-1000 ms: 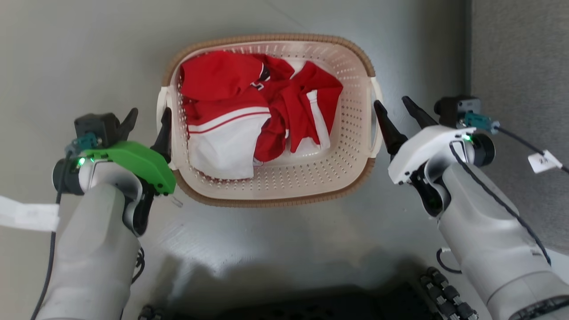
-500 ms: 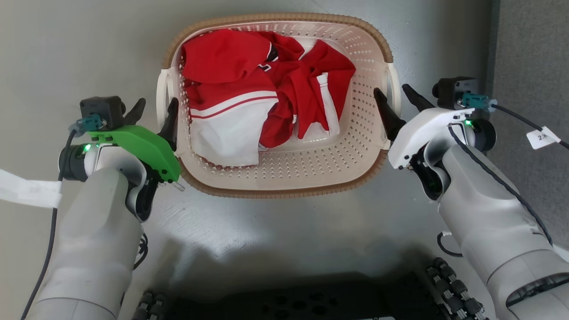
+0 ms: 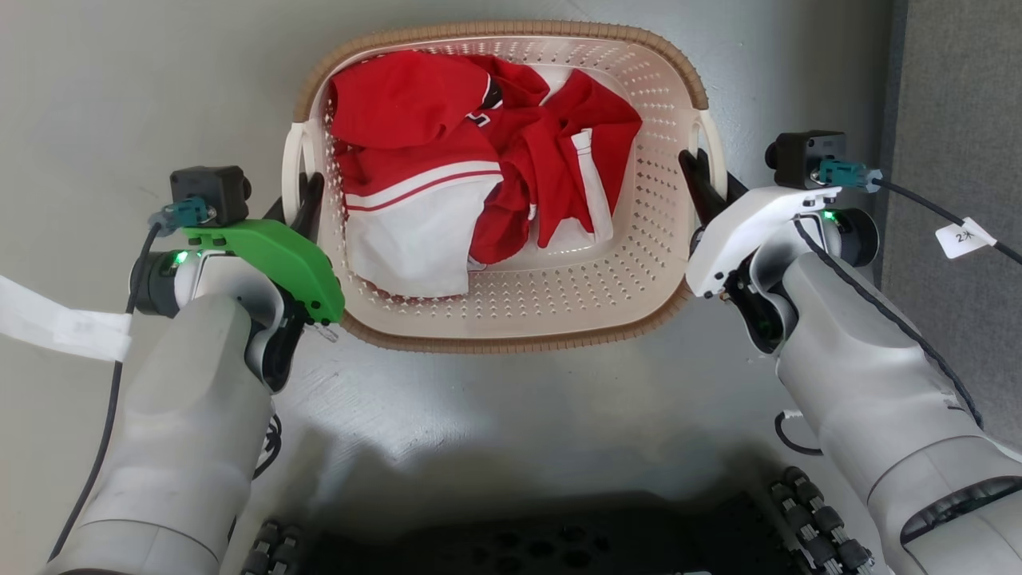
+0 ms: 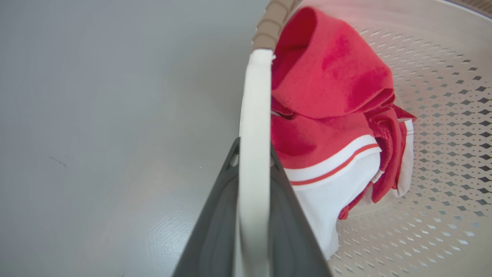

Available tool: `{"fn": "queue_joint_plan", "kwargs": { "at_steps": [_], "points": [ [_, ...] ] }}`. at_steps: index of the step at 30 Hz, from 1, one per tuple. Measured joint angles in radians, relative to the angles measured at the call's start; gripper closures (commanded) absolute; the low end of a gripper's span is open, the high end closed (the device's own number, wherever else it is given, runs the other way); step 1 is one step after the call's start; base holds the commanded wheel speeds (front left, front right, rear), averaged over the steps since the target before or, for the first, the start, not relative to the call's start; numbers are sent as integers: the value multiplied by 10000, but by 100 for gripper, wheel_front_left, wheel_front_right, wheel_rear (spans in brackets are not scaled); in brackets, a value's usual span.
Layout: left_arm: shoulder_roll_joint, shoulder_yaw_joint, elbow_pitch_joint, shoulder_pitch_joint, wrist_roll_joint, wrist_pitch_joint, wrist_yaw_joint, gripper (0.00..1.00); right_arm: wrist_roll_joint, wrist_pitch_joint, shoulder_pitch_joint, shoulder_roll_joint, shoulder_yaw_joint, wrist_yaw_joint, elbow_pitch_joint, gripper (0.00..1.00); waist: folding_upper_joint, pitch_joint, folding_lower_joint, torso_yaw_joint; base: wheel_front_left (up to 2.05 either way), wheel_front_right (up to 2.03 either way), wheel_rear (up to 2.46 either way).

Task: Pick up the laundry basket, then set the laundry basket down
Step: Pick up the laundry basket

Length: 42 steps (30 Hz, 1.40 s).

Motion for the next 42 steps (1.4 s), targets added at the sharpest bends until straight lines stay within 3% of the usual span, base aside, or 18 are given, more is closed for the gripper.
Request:
{"fn": "queue_joint_plan", "kwargs": {
  "at_steps": [18, 42],
  "points": [
    [-54, -725, 746, 31, -757, -219, 0, 100, 823, -90, 39, -75, 961, -6, 359, 100, 0, -916, 0, 49, 0, 0, 0],
    [-81, -1315, 1634, 1463, -2048, 238, 0, 100, 2477, 1152, 1269, -81, 2690, -33, 493, 100, 0, -4042, -1, -164, 0, 0, 0]
  ]
}}
